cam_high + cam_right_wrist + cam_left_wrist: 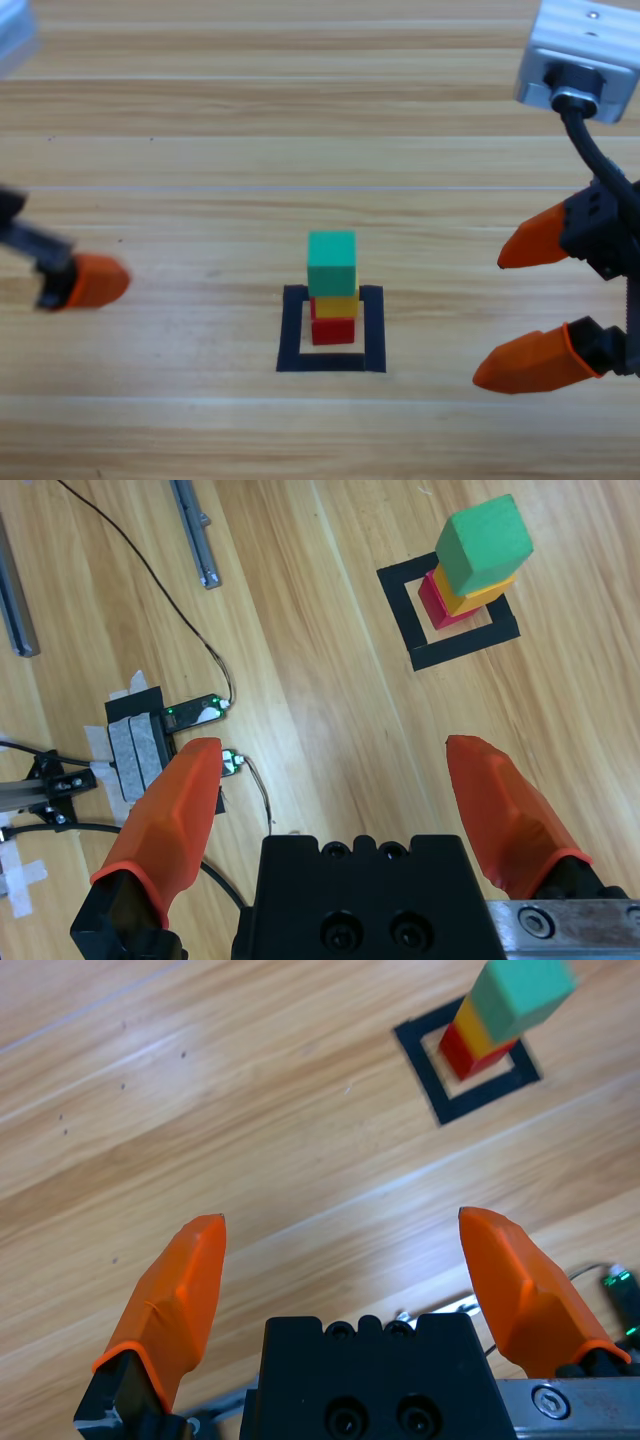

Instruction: Stack the blocks in the rectangular block: red at the bottom, yellow in the middle, green on top

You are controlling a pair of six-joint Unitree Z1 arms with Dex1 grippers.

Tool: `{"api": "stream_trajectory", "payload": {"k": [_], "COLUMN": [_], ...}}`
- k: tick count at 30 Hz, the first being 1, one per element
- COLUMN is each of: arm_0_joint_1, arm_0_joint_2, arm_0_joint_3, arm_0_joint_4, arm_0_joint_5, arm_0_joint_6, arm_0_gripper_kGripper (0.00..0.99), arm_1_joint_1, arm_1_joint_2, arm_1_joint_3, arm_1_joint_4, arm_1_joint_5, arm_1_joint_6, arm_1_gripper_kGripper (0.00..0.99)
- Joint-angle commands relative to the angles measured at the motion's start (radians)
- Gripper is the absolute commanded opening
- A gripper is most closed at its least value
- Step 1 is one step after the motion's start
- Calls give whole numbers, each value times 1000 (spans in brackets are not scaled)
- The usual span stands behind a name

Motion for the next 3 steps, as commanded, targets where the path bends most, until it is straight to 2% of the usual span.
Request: {"api": "stream_trajectory", "payload": {"k": [1,3], "arm_0_joint_1": [-27,-27], "arm_0_joint_2": [-129,-132], "arm_0_joint_3": [80,86], "arm_0_joint_4": [-36,-46], "arm_0_joint_5": [-4,-1], "arm_0_joint_6": [44,49], "arm_0_gripper_kGripper": [990,990], "arm_1_joint_1": [-6,-6], "arm_1_joint_2": [8,10], "arm_1_joint_3": [18,18], "arm_1_joint_4": [9,9], "arm_1_joint_5": [-23,-23], "arm_1_joint_6": [5,5], "arm_1_gripper_kGripper": [990,990]}}
